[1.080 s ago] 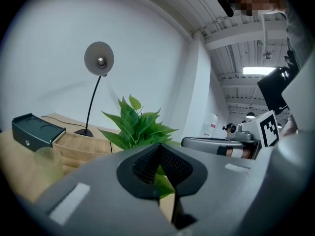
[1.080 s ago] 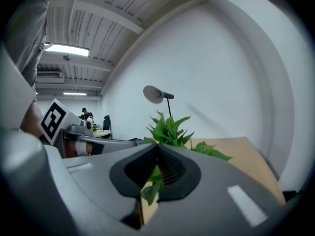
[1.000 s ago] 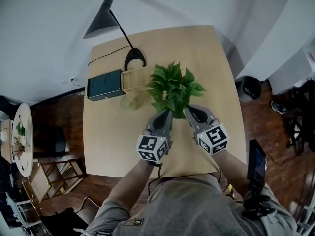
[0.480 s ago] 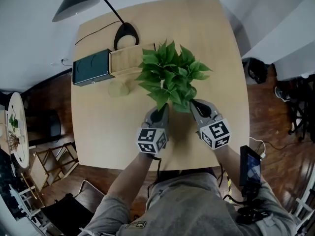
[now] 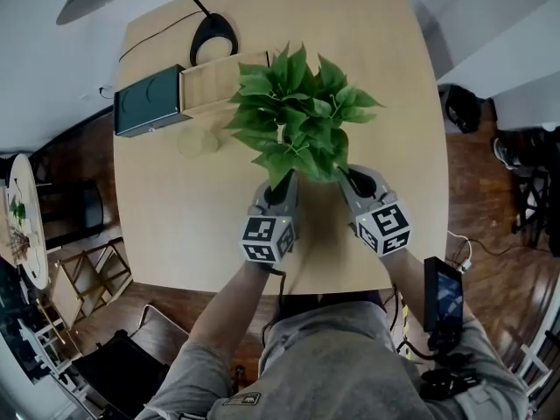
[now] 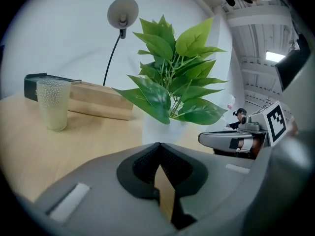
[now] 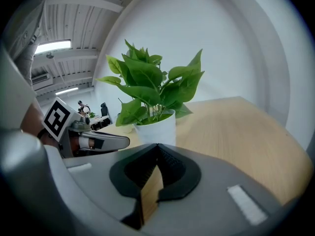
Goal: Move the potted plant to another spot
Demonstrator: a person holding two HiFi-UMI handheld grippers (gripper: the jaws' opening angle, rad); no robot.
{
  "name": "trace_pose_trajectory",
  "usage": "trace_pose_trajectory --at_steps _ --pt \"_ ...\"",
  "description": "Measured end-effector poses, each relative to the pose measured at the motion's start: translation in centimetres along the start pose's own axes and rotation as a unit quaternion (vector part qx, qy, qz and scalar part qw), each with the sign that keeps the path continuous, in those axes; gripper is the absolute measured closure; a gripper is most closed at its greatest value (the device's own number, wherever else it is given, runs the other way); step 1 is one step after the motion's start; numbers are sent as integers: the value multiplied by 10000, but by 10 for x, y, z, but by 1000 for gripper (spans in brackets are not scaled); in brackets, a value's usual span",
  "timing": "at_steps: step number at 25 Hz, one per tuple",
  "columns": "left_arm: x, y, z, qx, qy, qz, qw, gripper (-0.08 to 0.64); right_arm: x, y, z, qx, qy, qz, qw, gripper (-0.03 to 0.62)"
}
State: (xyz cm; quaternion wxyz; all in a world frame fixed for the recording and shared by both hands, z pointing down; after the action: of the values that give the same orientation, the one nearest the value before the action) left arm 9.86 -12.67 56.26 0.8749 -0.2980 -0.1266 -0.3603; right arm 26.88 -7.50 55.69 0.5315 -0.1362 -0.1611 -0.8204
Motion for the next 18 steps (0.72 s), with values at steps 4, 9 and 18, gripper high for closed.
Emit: trace_pose_trajectory --at_steps 4,9,18 --pt "3 0 0 134 4 -45 9999 557 3 2 1 -83 -33 -48 9999 586" --pt "8 -5 2 633 25 -171 9978 557 12 5 4 -348 -213 -229 9989 569" --pt "22 -9 2 1229 -223 330 9916 314 39 8 1 -939 -434 -750 9918 286"
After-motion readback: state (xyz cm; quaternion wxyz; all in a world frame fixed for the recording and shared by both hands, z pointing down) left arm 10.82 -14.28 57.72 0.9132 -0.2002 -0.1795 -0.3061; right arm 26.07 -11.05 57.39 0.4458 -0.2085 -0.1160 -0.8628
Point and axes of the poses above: the fingertips, and each gripper's own axes: x forward along the fingers, y to its right, z out of its underside, the point moved 7 cm from there along -x, backward along the fingers, and after that the axes turned 8 degrees about -x, right-handed, at the moved point
